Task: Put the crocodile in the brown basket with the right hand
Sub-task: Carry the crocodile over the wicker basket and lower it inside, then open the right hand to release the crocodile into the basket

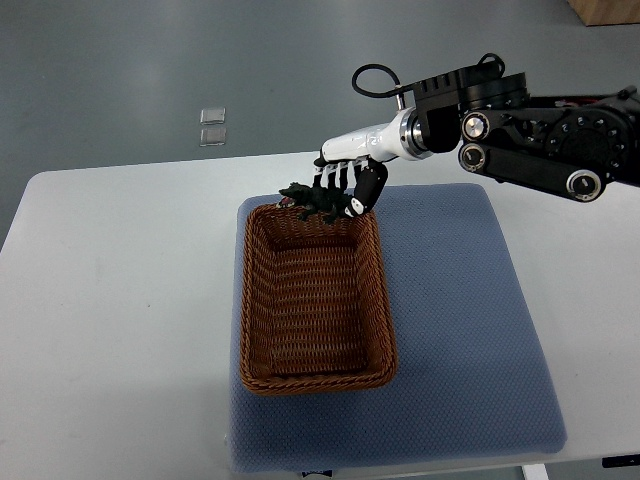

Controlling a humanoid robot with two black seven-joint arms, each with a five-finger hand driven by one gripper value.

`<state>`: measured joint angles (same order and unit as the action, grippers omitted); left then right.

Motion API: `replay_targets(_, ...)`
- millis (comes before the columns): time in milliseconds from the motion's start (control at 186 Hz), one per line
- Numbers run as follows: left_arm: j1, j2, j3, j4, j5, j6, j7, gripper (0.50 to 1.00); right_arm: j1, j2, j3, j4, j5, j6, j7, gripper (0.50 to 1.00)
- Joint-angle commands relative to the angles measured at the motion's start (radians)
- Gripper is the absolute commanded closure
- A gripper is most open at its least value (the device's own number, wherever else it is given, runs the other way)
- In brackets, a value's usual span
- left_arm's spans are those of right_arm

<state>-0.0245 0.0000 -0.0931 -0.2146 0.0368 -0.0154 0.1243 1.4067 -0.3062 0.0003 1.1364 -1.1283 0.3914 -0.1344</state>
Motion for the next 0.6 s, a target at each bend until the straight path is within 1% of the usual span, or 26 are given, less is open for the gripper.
replay_targets(0,0.0,0.0,-0.002,0.0,0.0,-0.001,0.0,0.5,-0.021,0.048,-0.006,-0.007,-0.002,-0.011,-0.001,0.965)
replay_targets(247,0.0,0.0,-0.002,0.0,0.0,-0.001,0.0,0.5,-0.063,0.128,-0.014,-0.037,-0.014,-0.02,-0.001,0.955)
replay_targets(531,0.0,0.0,-0.002,0.001,0.0,-0.001,0.0,0.5,-0.084,0.144,-0.057,-0.06,-0.022,-0.023,-0.004,0.926)
replay_targets(596,0.0,0.0,-0.002,0.001,0.0,-0.001,0.0,0.5,-0.084,0.144,-0.059,-0.064,-0.022,-0.022,-0.004,0.901)
